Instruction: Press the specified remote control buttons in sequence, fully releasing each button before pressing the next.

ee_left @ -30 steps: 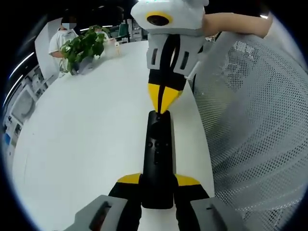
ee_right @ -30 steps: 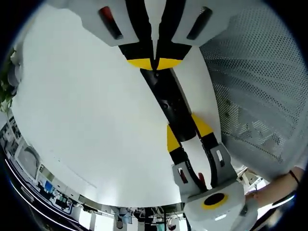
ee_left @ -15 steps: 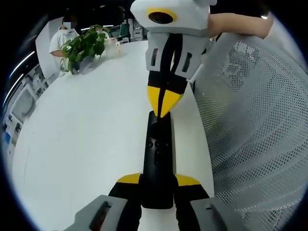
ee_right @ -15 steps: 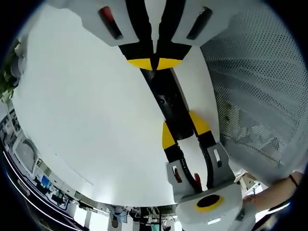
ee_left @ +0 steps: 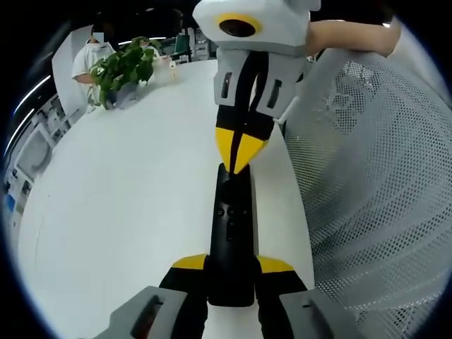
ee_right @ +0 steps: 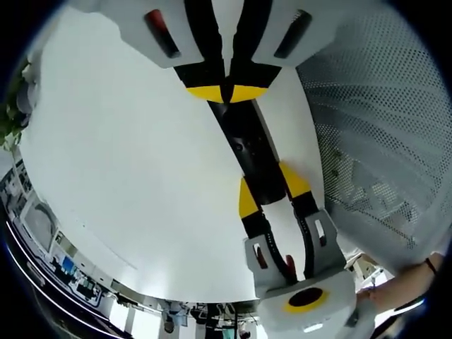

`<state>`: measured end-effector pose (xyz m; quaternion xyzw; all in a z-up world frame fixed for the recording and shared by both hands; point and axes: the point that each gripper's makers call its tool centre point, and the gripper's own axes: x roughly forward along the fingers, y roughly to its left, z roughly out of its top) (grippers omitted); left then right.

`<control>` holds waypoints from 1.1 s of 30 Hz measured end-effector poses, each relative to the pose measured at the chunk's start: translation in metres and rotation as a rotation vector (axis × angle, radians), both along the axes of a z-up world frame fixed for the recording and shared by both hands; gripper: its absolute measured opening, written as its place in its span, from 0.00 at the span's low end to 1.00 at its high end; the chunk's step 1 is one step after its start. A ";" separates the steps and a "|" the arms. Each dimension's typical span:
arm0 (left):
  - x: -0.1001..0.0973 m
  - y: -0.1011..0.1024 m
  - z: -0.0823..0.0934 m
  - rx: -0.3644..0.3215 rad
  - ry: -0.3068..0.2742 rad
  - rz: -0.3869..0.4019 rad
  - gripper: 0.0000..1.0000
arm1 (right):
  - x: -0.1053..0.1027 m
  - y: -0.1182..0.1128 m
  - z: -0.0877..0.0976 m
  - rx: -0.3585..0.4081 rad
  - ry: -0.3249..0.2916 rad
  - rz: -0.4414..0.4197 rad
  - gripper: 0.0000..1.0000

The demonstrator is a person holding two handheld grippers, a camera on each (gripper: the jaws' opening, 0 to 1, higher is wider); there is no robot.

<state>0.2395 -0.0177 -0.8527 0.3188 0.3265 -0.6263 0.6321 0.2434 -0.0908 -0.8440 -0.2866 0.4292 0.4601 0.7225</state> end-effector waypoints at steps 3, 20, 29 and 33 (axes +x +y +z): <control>0.000 0.000 0.000 0.000 0.000 -0.002 0.25 | -0.001 0.000 0.000 0.001 -0.012 0.023 0.00; -0.001 0.000 0.000 -0.007 -0.001 -0.010 0.25 | -0.002 0.001 0.001 0.006 0.003 0.049 0.00; -0.006 0.001 0.000 -0.016 0.007 -0.037 0.25 | -0.008 0.013 0.005 0.050 0.012 0.090 0.00; -0.007 0.001 0.000 -0.015 0.008 -0.045 0.25 | -0.011 0.014 0.000 0.021 0.007 0.124 0.00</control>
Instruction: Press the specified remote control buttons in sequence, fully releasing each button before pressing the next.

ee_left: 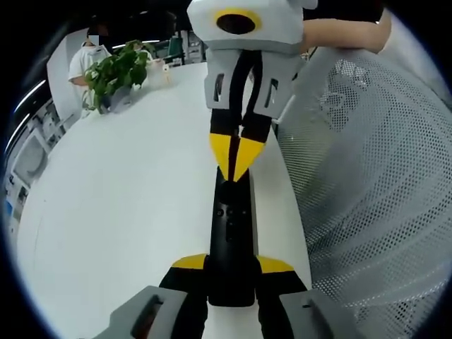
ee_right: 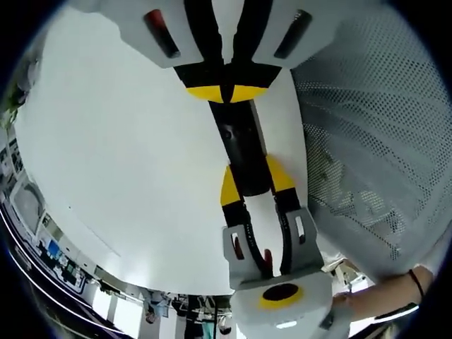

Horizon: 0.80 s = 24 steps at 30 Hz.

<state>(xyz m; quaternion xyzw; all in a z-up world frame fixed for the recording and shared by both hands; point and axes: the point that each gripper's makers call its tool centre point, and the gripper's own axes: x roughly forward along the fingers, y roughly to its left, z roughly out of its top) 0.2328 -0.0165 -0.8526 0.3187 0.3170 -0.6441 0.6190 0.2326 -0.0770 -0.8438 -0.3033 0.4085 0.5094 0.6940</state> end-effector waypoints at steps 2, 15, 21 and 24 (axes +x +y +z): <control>0.000 0.000 0.000 0.000 0.001 -0.003 0.25 | 0.001 0.000 0.001 0.001 -0.009 0.008 0.00; -0.002 0.000 0.000 0.001 0.003 -0.009 0.25 | 0.001 -0.001 0.001 -0.019 -0.035 0.043 0.00; -0.001 0.000 0.000 0.000 0.005 -0.006 0.25 | -0.003 0.003 0.001 -0.013 -0.019 0.056 0.00; -0.001 0.000 0.000 0.000 0.006 -0.006 0.25 | -0.003 0.003 0.001 -0.013 -0.022 0.059 0.00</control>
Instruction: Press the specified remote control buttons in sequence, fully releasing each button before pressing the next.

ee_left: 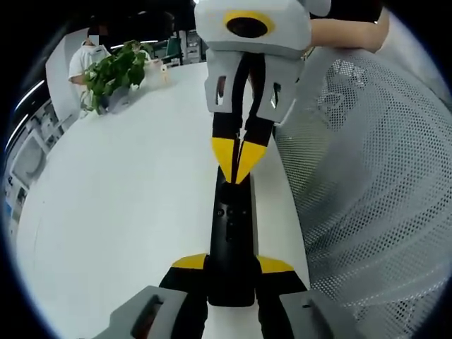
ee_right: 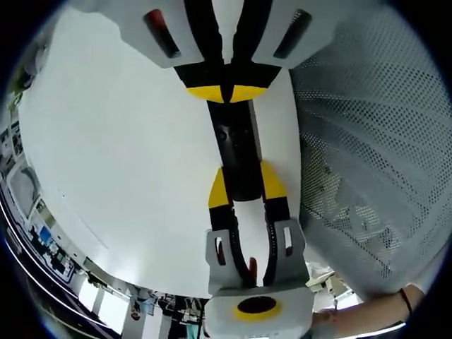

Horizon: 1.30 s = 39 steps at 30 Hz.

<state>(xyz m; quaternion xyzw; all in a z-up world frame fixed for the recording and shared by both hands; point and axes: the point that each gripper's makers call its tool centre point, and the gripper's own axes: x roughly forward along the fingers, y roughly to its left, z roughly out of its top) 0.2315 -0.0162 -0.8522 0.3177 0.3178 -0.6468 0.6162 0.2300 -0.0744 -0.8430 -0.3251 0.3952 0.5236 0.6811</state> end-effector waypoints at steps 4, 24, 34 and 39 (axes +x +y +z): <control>0.000 0.000 0.000 0.000 0.002 0.002 0.25 | 0.003 -0.002 0.000 -0.021 -0.030 0.013 0.00; 0.000 -0.001 0.000 0.014 -0.001 -0.008 0.25 | 0.000 0.000 -0.001 -0.111 -0.074 0.113 0.00; 0.000 -0.001 0.000 0.016 -0.003 -0.009 0.25 | 0.004 0.000 -0.003 -0.199 -0.008 0.058 0.00; 0.000 -0.001 0.000 0.020 -0.007 -0.015 0.25 | 0.002 -0.002 -0.003 -0.192 -0.036 0.068 0.00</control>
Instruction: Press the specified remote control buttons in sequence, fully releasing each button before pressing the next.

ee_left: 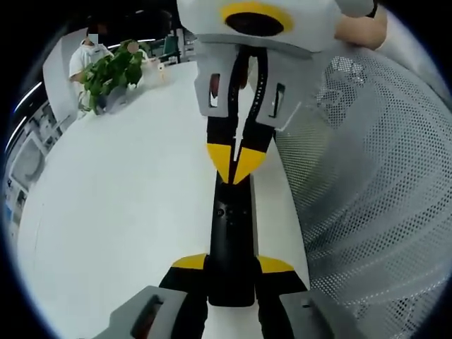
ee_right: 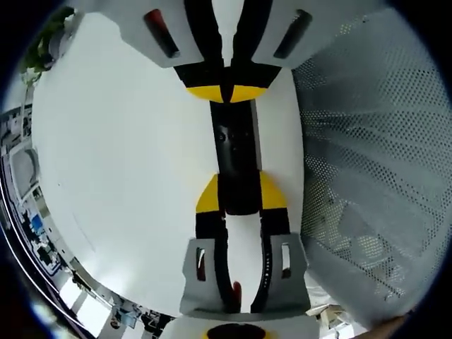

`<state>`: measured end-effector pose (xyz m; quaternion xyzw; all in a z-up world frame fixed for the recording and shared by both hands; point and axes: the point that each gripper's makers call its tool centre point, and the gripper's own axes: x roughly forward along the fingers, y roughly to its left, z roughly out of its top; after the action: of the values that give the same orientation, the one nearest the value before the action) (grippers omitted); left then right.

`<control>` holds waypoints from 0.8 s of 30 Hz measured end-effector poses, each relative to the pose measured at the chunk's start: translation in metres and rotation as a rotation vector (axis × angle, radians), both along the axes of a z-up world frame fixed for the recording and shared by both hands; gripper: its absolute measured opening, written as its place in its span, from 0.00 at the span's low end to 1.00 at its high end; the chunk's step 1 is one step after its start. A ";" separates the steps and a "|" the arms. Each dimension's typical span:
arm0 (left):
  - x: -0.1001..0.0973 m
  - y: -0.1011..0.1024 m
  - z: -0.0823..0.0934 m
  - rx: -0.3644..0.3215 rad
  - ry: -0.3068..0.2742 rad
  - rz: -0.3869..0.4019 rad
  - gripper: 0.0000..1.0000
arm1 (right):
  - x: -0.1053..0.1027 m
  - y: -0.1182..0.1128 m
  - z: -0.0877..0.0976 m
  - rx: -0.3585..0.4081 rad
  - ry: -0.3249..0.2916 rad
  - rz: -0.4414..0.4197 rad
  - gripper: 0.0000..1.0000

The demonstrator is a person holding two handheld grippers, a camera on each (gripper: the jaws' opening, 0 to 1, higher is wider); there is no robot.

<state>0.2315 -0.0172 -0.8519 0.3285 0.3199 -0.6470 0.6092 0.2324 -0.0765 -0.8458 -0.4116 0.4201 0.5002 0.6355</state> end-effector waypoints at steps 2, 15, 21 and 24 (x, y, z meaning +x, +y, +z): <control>0.000 0.000 0.000 0.001 0.001 -0.001 0.25 | 0.001 0.000 0.000 0.031 0.004 -0.044 0.00; -0.001 0.000 0.000 -0.008 0.003 0.012 0.25 | -0.003 0.002 0.003 0.085 -0.082 0.113 0.00; -0.001 0.000 0.001 -0.014 0.002 0.018 0.25 | -0.004 0.004 0.002 0.045 -0.109 0.155 0.00; -0.001 0.000 0.000 -0.015 0.002 0.021 0.25 | -0.003 0.004 0.002 0.042 -0.111 0.159 0.00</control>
<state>0.2308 -0.0171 -0.8518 0.3197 0.3191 -0.6435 0.6180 0.2294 -0.0729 -0.8434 -0.4574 0.3396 0.5342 0.6246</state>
